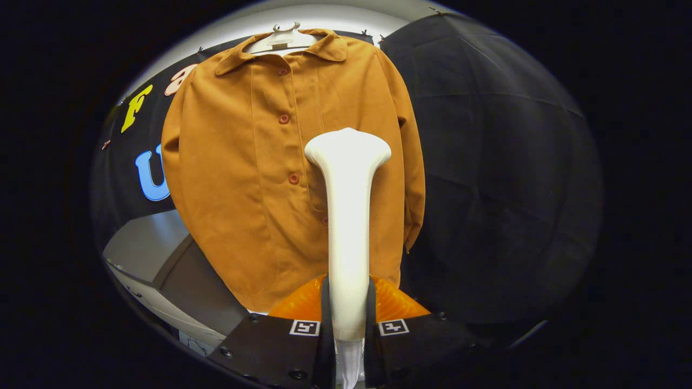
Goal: Iron the clothes twice with a garment steamer, once on the left side and once on the right side.
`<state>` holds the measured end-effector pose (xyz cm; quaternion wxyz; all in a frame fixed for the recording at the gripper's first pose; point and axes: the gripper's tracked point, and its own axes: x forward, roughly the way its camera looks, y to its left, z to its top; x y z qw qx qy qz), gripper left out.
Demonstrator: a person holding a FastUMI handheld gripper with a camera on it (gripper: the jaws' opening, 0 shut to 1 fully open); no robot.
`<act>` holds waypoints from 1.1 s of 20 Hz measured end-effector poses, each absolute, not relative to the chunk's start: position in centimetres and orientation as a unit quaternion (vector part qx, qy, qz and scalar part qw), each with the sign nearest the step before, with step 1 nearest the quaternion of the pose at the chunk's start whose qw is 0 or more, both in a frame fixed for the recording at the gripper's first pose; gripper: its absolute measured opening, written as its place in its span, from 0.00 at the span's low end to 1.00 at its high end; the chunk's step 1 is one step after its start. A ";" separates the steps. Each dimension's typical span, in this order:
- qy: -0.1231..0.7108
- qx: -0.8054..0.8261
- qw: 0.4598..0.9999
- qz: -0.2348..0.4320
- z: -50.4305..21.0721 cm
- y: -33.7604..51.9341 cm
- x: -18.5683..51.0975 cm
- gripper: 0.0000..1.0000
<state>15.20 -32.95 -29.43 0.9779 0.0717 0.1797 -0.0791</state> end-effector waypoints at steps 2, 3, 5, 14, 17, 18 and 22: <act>0.202 0.073 0.973 -0.084 -31.6 -33.2 14.5 0.24; 0.213 0.073 0.970 -0.087 -32.5 -33.2 14.5 0.24; 0.235 0.075 0.965 -0.094 -34.7 -33.0 13.0 0.24; 0.284 0.082 0.949 -0.110 -39.1 -30.7 7.3 0.24; 0.265 0.073 0.956 -0.101 -37.5 -29.0 6.4 0.24; 0.258 0.070 0.959 -0.097 -36.8 -28.4 6.2 0.25; 0.223 0.059 0.969 -0.083 -32.7 -26.3 5.9 0.24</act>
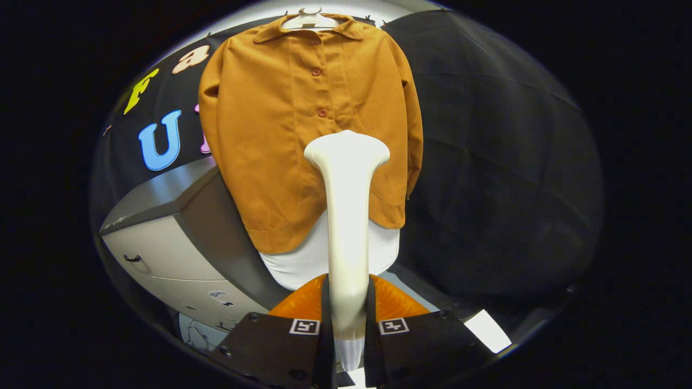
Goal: Iron the clothes twice with a garment steamer, once on the left side and once on the right side.
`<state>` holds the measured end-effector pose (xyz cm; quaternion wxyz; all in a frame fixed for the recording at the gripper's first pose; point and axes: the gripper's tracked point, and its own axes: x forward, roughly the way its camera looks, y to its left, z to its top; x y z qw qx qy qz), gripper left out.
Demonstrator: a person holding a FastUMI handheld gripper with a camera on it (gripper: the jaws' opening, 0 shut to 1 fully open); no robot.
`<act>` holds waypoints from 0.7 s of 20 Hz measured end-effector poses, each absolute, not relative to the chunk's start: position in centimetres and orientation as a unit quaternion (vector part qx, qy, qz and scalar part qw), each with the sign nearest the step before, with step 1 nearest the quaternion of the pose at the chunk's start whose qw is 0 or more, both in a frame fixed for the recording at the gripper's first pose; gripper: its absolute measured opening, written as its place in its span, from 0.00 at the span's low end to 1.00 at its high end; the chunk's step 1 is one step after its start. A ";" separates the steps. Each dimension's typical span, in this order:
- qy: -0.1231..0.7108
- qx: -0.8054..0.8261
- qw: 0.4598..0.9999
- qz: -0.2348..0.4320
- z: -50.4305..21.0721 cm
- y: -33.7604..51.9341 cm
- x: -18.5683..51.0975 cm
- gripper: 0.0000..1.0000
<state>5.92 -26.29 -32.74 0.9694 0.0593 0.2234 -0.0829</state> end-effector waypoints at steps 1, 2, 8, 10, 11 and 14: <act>0.213 0.058 0.972 -0.080 -31.4 -25.8 5.9 0.25; 0.203 0.057 0.974 -0.077 -30.2 -25.3 5.9 0.24; 0.130 0.049 0.988 -0.064 -21.7 -23.5 6.5 0.24; 0.109 0.051 0.991 -0.058 -18.7 -22.4 6.6 0.24; 0.101 0.053 0.992 -0.054 -17.5 -21.9 6.7 0.24; 0.080 0.059 0.994 -0.047 -14.1 -20.1 6.2 0.24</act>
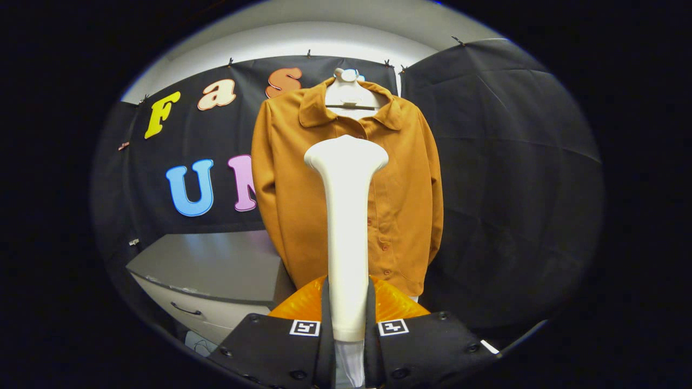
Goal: Iron the clothes twice with a garment steamer, once on the left side and once on the right side.
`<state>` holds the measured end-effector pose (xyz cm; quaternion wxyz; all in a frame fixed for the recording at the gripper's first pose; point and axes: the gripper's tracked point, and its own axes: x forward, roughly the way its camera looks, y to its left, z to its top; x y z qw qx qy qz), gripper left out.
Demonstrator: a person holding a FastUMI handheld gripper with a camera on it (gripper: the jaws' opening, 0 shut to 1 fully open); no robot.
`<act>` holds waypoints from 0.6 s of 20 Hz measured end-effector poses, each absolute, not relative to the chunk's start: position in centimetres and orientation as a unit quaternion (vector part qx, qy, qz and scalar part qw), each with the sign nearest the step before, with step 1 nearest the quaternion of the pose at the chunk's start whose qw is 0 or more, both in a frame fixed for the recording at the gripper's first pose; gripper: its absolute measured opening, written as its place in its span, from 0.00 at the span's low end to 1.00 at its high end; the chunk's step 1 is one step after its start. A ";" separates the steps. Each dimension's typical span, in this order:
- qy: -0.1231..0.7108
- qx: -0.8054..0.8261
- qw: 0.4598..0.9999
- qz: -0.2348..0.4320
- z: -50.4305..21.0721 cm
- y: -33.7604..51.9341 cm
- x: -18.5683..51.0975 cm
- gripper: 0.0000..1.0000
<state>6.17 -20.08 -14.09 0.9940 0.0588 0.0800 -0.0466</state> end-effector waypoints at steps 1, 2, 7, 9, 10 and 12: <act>0.070 0.062 0.995 -0.043 -12.8 -19.3 6.2 0.24; 0.059 0.064 0.995 -0.040 -11.6 -18.5 6.1 0.24; 0.003 0.059 0.998 -0.018 -6.0 -14.4 5.0 0.24; -0.018 0.055 0.998 -0.006 -3.3 -13.0 4.8 0.24; -0.027 0.054 0.998 0.000 -2.1 -12.0 4.6 0.24; -0.037 0.045 0.998 0.011 -0.6 -10.1 4.2 0.24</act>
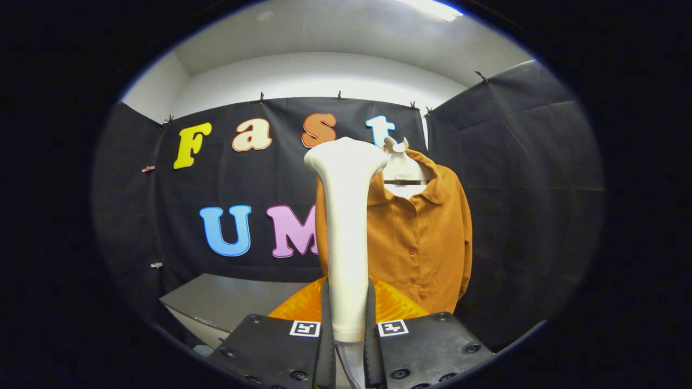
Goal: Iron the clothes twice with a garment steamer, once on the left side and once on the right side.
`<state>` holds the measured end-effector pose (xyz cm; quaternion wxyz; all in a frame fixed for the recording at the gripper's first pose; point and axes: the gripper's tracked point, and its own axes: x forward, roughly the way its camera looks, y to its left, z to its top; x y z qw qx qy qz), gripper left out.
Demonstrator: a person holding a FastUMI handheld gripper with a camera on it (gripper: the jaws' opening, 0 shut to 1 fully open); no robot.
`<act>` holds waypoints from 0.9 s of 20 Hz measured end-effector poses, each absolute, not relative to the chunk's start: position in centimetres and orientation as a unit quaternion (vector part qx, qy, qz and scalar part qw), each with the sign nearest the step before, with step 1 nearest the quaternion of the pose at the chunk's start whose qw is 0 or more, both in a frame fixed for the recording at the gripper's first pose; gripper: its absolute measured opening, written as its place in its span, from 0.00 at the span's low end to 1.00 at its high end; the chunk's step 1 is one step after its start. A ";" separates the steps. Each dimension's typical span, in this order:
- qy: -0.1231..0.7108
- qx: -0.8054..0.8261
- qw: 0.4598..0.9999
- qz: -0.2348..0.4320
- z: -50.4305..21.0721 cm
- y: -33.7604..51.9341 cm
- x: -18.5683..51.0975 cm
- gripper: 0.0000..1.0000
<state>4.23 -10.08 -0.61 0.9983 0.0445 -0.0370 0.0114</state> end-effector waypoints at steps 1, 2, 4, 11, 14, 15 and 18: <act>-0.039 0.040 0.998 0.015 -0.1 -9.3 4.0 0.24; -0.042 0.037 0.998 0.017 0.4 -8.4 3.9 0.24; -0.046 0.035 0.998 0.025 1.2 -6.6 3.6 0.24; -0.053 0.031 0.997 0.055 2.6 -2.3 2.9 0.24; -0.054 0.030 0.996 0.059 2.5 -1.7 2.8 0.24; -0.052 0.030 0.996 0.060 2.4 -1.6 2.8 0.24; -0.051 0.027 0.997 0.056 2.2 -1.7 2.9 0.24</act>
